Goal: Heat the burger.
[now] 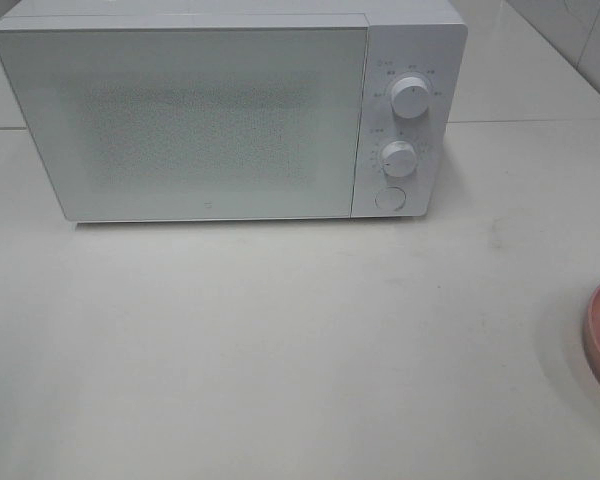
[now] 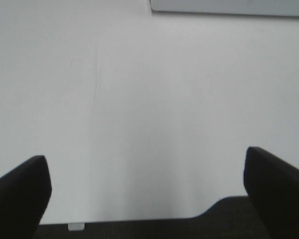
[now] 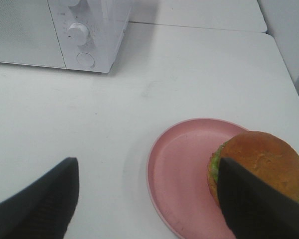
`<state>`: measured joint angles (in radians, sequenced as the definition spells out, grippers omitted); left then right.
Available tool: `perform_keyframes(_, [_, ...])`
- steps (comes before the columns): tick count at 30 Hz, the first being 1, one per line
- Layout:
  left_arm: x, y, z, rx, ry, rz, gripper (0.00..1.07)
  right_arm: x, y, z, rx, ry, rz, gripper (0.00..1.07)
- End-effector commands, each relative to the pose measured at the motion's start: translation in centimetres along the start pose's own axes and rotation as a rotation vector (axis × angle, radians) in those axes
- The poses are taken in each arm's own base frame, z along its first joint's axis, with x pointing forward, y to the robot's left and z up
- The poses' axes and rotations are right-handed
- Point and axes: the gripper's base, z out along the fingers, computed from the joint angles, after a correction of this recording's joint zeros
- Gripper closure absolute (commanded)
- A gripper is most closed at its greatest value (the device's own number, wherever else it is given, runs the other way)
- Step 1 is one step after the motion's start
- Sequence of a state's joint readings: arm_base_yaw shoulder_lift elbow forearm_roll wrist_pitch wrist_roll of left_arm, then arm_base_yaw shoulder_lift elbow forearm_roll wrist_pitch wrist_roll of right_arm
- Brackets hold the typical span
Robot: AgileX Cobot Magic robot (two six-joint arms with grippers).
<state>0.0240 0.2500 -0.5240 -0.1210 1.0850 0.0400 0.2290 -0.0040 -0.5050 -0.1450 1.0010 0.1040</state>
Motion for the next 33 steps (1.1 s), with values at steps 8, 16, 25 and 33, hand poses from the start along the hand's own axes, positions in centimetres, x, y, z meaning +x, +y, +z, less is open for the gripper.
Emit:
perform_keyframes(8, [1.9, -0.2, -2.6, -0.001, -0.222, 0.024, 0.07, 0.3, 0.0, -0.2, 0.005, -0.027, -0.002, 0.33])
perform_keyframes(16, [2.7, -0.3, -3.4, -0.003, -0.286, 0.031, 0.07, 0.3, 0.0, -0.2, 0.006, -0.026, -0.002, 0.33])
perform_keyframes(25, [2.7, -0.3, -3.4, -0.002, -0.286, 0.032, 0.07, 0.3, 0.0, -0.2, 0.006, -0.026, -0.002, 0.33])
perform_keyframes(33, [2.7, -0.3, -3.4, -0.002, -0.285, 0.031, 0.07, 0.3, 0.0, -0.2, 0.006, -0.026, -0.002, 0.33])
